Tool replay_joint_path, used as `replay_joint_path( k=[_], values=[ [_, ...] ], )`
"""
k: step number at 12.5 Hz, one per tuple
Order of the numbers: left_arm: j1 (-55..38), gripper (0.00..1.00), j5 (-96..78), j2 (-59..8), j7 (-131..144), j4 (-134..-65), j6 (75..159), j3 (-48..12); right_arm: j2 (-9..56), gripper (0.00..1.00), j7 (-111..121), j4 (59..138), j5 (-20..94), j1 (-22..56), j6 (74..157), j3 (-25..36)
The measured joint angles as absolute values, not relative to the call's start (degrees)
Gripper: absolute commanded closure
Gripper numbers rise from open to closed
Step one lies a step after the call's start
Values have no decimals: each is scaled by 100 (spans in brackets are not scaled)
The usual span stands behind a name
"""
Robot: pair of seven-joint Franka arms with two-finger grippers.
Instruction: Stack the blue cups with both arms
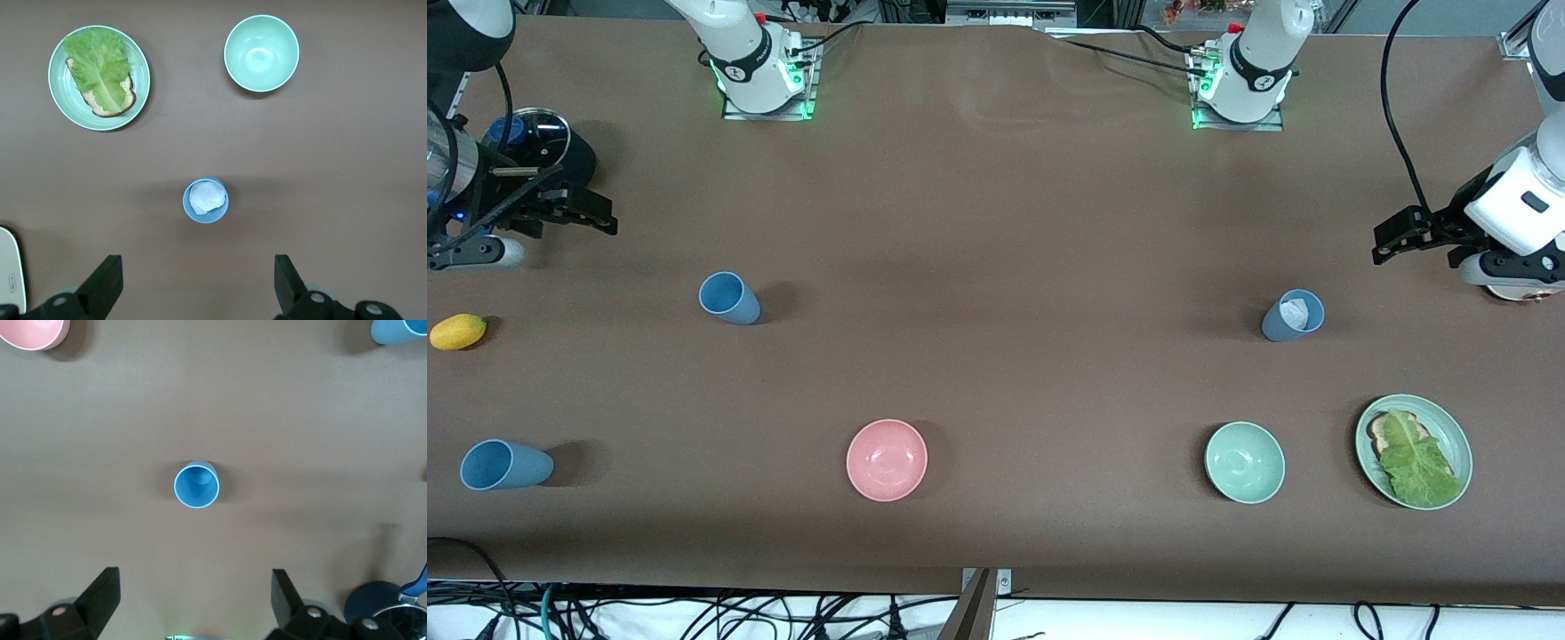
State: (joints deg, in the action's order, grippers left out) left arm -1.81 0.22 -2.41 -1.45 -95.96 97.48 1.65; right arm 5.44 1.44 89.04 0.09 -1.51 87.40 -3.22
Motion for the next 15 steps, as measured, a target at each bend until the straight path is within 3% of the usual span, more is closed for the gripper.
replay_joint_path(
  k=[15],
  values=[
    [-156, 0, 22, -263, -142, -9597, 9746, 182, 577, 0, 144, 9226, 10, -153, 8844, -295]
  ],
)
